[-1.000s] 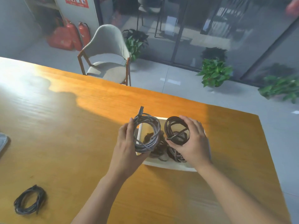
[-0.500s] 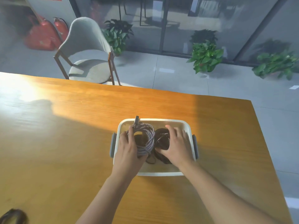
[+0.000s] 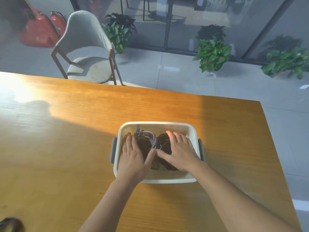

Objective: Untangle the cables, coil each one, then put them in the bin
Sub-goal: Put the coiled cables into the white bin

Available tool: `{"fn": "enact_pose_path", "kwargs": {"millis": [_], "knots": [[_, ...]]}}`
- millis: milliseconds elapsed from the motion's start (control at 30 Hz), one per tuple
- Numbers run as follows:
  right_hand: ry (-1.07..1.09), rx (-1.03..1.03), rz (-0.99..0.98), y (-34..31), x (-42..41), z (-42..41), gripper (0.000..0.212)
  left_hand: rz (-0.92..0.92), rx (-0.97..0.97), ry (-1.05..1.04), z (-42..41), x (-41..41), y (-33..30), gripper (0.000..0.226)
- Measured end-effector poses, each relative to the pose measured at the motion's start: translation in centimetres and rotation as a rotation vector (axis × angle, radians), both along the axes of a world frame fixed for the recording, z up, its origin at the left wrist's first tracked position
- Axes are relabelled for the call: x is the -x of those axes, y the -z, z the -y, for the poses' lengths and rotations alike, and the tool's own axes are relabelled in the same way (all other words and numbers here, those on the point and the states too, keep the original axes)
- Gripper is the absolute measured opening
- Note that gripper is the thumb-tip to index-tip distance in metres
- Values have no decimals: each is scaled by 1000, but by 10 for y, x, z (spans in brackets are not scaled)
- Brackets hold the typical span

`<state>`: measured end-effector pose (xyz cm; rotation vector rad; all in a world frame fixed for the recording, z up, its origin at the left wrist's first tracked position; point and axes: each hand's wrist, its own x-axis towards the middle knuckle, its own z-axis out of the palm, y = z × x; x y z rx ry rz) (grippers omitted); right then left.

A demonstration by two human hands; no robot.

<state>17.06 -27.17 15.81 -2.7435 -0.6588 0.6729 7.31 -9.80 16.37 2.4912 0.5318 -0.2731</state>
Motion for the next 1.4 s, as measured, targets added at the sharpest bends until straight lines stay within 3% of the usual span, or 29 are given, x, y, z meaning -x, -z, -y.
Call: {"fn": "enact_pose_path", "kwargs": {"millis": [100,233,300,400,600,800,1067,1400], "knots": [[95,-52,-36,2,0,-3,75,35,-2,22,0,0,6,97],[159,14,75,10,2,-14,67,1,-19,73,-2,-5,7,96],[170,70,113,14,3,-19,68,-30,-38,85,-2,-8,7,94],[123,189,184,20,7,-24,91,-73,-82,106,-2,-9,14,90],[164,239,217,18,13,-31,79,-139,-103,126,-1,-11,16,87],[171,157,172,3,7,-24,60,7,-176,124,-4,-7,4,84],[135,74,283,-39,16,-36,63,263,-156,91,-19,4,-34,80],[-170,-166,344,-73,65,-131,55,346,-209,-189,-100,100,-34,75]]}}
